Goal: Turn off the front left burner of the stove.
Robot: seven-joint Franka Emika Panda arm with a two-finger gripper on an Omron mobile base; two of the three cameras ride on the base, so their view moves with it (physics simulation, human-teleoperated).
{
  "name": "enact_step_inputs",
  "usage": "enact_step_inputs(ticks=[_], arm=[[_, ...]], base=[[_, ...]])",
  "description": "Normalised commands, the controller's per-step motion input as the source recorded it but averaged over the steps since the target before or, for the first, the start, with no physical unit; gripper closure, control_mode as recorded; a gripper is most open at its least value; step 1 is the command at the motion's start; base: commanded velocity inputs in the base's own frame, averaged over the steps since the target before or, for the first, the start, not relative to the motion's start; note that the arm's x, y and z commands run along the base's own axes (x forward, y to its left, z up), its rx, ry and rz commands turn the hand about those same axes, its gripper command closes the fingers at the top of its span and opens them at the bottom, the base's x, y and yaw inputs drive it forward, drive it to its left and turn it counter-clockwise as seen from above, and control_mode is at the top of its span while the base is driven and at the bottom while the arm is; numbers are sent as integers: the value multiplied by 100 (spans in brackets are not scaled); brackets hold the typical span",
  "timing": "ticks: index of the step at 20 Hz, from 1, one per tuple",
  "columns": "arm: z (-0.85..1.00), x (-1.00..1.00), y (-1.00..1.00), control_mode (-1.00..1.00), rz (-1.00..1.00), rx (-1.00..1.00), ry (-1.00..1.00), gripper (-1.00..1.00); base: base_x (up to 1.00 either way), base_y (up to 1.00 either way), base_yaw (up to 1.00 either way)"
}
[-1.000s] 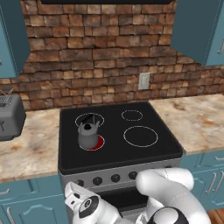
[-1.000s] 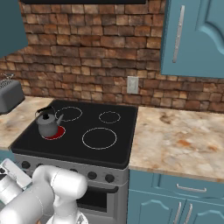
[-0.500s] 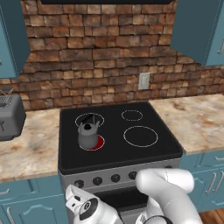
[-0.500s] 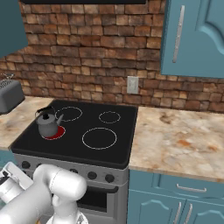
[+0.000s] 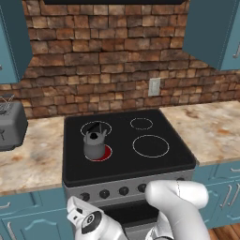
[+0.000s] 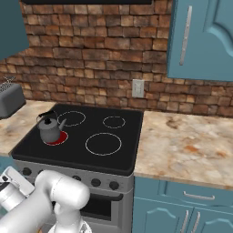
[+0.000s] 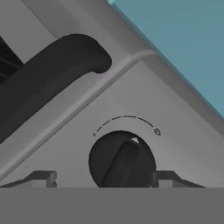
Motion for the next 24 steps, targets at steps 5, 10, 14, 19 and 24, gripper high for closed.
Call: enact_step_inputs(ticks=[5,10,14,19,24], arm=[[-5,10,26,-100,0,0,0,-100],[0,4,4,-100,0,0,0,-100],[-1,15,0,-100,0,0,0,-100],[0,16,4,-100,0,0,-1,-100],[0,3,13,-100,0,0,-4,-100]], base=[[0,0,0],[0,0,0],[0,0,0],[0,0,0],[0,0,0]])
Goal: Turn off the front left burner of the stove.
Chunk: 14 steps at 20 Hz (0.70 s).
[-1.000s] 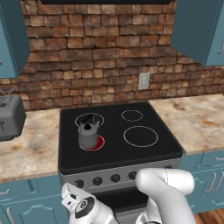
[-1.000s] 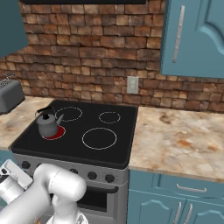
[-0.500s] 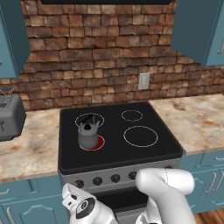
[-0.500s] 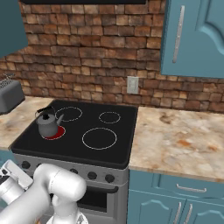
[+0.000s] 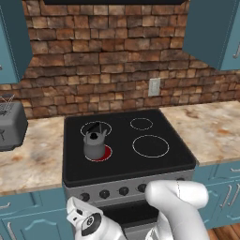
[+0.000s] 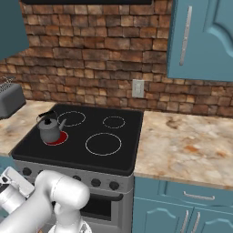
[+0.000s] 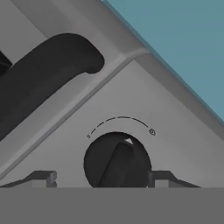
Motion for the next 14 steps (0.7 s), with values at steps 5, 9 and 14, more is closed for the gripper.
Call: enact_step_inputs(ticks=[5,9,14], arm=[[0,10,8,-100,0,0,-5,-100],[0,16,19,-100,1,0,-6,-100],[0,21,27,-100,0,0,-2,-100]], base=[[0,0,0],[0,0,0],[0,0,0]])
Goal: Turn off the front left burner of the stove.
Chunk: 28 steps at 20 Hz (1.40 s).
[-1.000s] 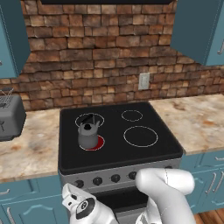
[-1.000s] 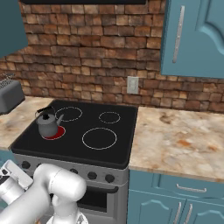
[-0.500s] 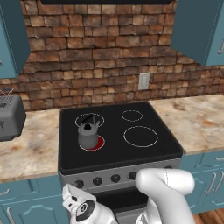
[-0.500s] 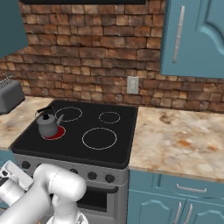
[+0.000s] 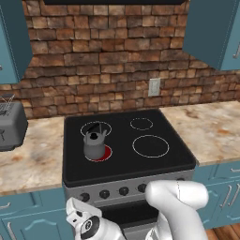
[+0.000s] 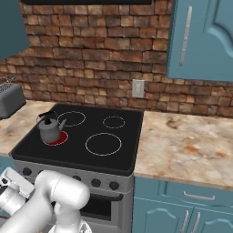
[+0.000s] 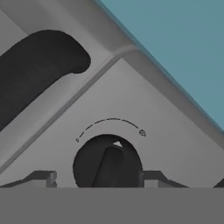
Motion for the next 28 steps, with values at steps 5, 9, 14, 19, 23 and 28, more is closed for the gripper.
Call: enact_step_inputs(ticks=[5,9,14,19,23,28], arm=[[0,22,14,-100,0,0,0,-100],[0,24,10,-100,1,0,-1,-100],[0,27,1,-100,3,1,-1,-100],[0,33,0,-100,1,2,-2,100],[12,28,0,-100,0,3,-4,100],[28,24,0,-100,0,4,-6,100]], base=[[0,0,0],[0,0,0],[0,0,0],[0,0,0],[0,0,0],[0,0,0]])
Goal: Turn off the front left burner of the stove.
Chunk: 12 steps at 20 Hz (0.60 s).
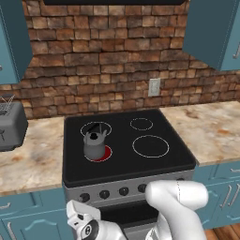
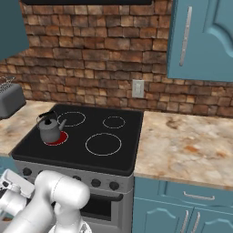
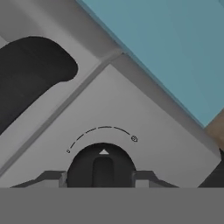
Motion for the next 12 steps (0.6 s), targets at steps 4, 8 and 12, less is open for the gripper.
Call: enact_step_inputs(ticks=[4,8,12], arm=[[35,19,0,-100,0,4,-6,100],[51,9,0,-100,0,7,-6,100],[60,0,0,-100,0,14,-4,100]], base=[[0,0,0],[0,0,0],[0,0,0]])
